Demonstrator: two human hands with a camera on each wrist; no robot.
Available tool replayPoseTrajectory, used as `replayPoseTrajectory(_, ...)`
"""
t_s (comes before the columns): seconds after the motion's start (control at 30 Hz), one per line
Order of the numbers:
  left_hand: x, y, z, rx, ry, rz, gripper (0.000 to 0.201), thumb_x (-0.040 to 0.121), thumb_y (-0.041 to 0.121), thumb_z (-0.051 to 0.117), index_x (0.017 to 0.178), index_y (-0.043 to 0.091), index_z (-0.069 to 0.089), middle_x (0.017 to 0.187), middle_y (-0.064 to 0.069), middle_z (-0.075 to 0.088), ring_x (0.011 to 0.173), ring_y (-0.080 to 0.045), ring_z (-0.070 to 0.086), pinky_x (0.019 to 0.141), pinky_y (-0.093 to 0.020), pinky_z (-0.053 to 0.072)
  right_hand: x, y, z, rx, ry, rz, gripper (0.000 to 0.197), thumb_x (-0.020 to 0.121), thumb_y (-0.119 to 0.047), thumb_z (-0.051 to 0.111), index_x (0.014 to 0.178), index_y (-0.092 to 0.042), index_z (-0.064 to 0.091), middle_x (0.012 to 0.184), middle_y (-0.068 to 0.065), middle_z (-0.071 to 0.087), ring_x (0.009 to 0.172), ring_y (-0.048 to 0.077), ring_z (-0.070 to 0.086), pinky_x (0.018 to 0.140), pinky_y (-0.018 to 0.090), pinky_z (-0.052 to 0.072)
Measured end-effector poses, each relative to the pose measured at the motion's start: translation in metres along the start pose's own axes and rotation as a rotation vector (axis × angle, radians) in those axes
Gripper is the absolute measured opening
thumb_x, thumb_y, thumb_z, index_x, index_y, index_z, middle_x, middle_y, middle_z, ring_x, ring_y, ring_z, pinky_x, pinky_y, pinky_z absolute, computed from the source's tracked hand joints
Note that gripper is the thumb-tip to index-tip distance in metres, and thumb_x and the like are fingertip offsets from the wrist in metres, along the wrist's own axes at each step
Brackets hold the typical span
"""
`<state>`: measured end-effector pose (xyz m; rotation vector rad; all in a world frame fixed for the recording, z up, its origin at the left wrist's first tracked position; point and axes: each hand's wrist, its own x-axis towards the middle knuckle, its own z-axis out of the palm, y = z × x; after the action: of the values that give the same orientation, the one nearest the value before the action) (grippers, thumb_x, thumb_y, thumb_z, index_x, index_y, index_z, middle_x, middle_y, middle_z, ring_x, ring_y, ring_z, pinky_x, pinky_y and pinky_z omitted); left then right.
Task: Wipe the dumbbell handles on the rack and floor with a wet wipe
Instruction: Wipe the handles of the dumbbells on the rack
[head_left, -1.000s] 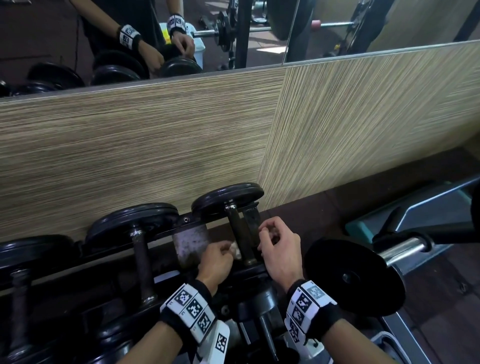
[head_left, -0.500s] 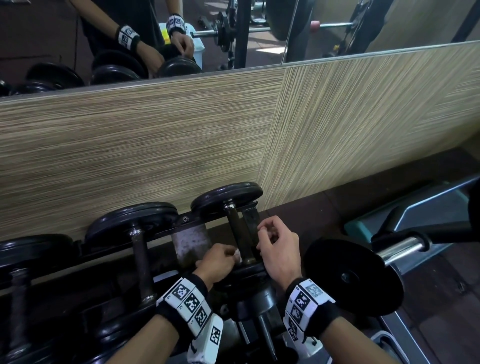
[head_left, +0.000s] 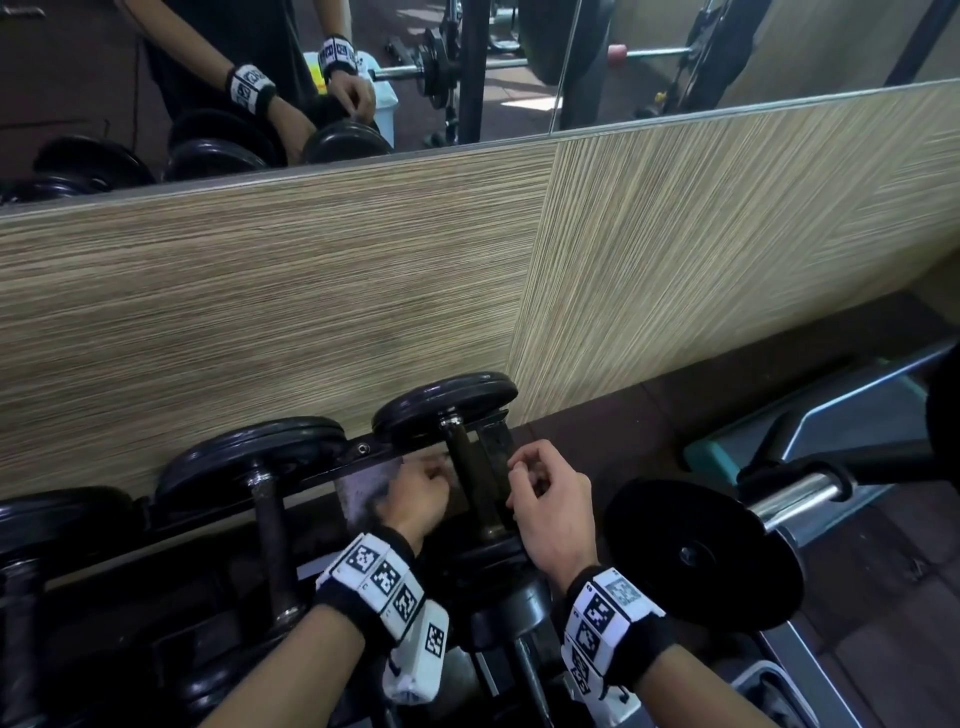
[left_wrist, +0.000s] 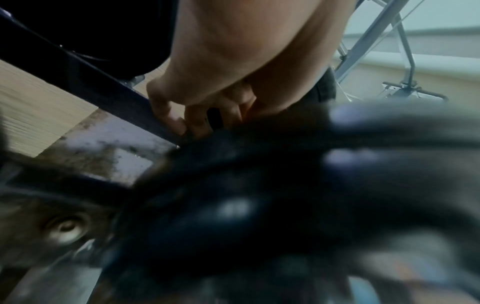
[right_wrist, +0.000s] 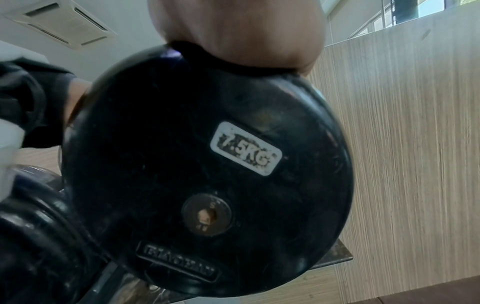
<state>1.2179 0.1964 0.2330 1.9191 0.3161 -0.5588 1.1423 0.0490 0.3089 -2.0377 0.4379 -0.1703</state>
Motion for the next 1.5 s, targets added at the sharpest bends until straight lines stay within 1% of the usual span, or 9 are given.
replayPoseTrajectory(0.17, -0.023, -0.027, 0.008, 0.158, -0.288, -0.009, 0.023, 0.081, 0.028, 0.057, 0.063, 0.028, 0.071, 0.072, 0.011, 0.071, 0.094, -0.026, 0.067, 0.106, -0.052, 0.042, 0.000, 0.000, 0.000, 0.003, -0.004, 0.009, 0.014, 0.092, -0.022, 0.058, 0.084, -0.033, 0.060, 0.063, -0.001, 0.064, 0.060, 0.016, 0.064, 0.069, 0.047, 0.056)
replayPoseTrajectory(0.3, -0.014, 0.010, -0.002, -0.077, -0.114, -0.003, 0.035, 0.095, -0.003, 0.052, 0.069, 0.015, 0.068, 0.070, -0.002, 0.067, 0.073, -0.018, 0.061, 0.074, -0.026, 0.049, 0.000, 0.000, 0.001, -0.003, -0.010, 0.013, 0.015, 0.092, -0.022, 0.058, 0.084, -0.035, 0.060, 0.064, -0.001, 0.065, 0.059, 0.016, 0.064, 0.068, 0.047, 0.057)
replayPoseTrajectory(0.43, 0.007, 0.025, -0.011, -0.234, 0.034, 0.015, 0.031, 0.096, 0.001, 0.052, 0.076, 0.015, 0.071, 0.076, -0.005, 0.069, 0.082, -0.024, 0.063, 0.090, -0.043, 0.052, -0.001, -0.001, 0.000, 0.002, -0.005, 0.007, 0.015, 0.092, -0.021, 0.058, 0.083, -0.033, 0.060, 0.064, -0.002, 0.066, 0.060, 0.016, 0.065, 0.068, 0.047, 0.057)
replayPoseTrajectory(0.6, -0.015, 0.014, 0.006, -0.160, -0.123, -0.044, 0.031, 0.100, 0.002, 0.044, 0.096, 0.015, 0.072, 0.091, -0.002, 0.073, 0.089, -0.020, 0.065, 0.085, -0.031, 0.050, -0.001, -0.001, 0.000, 0.013, -0.011, 0.012, 0.016, 0.092, -0.020, 0.058, 0.082, -0.032, 0.061, 0.066, -0.004, 0.067, 0.061, 0.015, 0.065, 0.068, 0.046, 0.057)
replayPoseTrajectory(0.7, -0.037, 0.003, 0.012, -0.068, -0.259, -0.048, 0.033, 0.096, -0.006, 0.045, 0.072, 0.005, 0.064, 0.072, -0.005, 0.064, 0.070, -0.015, 0.058, 0.068, -0.016, 0.046, 0.000, -0.001, -0.001, 0.017, -0.013, 0.008, 0.017, 0.092, -0.018, 0.059, 0.081, -0.031, 0.061, 0.065, -0.004, 0.067, 0.061, 0.014, 0.064, 0.068, 0.046, 0.057)
replayPoseTrajectory(0.9, -0.016, 0.025, -0.007, -0.175, -0.093, -0.056, 0.040, 0.092, -0.014, 0.041, 0.069, 0.009, 0.063, 0.059, -0.002, 0.063, 0.059, -0.016, 0.059, 0.053, -0.018, 0.048, 0.000, 0.000, -0.001, 0.010, -0.020, 0.009, 0.016, 0.093, -0.021, 0.058, 0.082, -0.032, 0.060, 0.065, -0.002, 0.067, 0.060, 0.015, 0.065, 0.066, 0.046, 0.057)
replayPoseTrajectory(1.07, -0.002, 0.045, -0.014, -0.320, 0.041, -0.011, 0.039, 0.098, -0.011, 0.042, 0.077, 0.014, 0.064, 0.070, -0.001, 0.061, 0.066, -0.013, 0.054, 0.060, -0.017, 0.047, -0.001, -0.002, -0.002, 0.016, -0.017, -0.005, 0.017, 0.094, -0.018, 0.059, 0.083, -0.031, 0.061, 0.064, -0.002, 0.066, 0.059, 0.015, 0.065, 0.064, 0.044, 0.056)
replayPoseTrajectory(1.23, -0.021, 0.026, 0.002, -0.211, -0.083, -0.067, 0.038, 0.098, -0.005, 0.036, 0.090, 0.011, 0.070, 0.084, -0.005, 0.071, 0.081, -0.021, 0.064, 0.079, -0.031, 0.051, -0.001, 0.000, -0.001, 0.012, -0.015, -0.006, 0.016, 0.093, -0.019, 0.059, 0.083, -0.031, 0.061, 0.063, -0.003, 0.066, 0.058, 0.015, 0.065, 0.065, 0.045, 0.057)
replayPoseTrajectory(1.5, -0.055, 0.009, 0.000, -0.035, -0.256, -0.055, 0.039, 0.098, -0.004, 0.045, 0.070, 0.018, 0.061, 0.073, 0.002, 0.063, 0.073, -0.010, 0.056, 0.060, -0.009, 0.043, -0.001, -0.001, -0.002, 0.015, -0.009, -0.034, 0.019, 0.093, -0.016, 0.058, 0.081, -0.031, 0.059, 0.061, 0.000, 0.064, 0.056, 0.018, 0.062, 0.063, 0.047, 0.055)
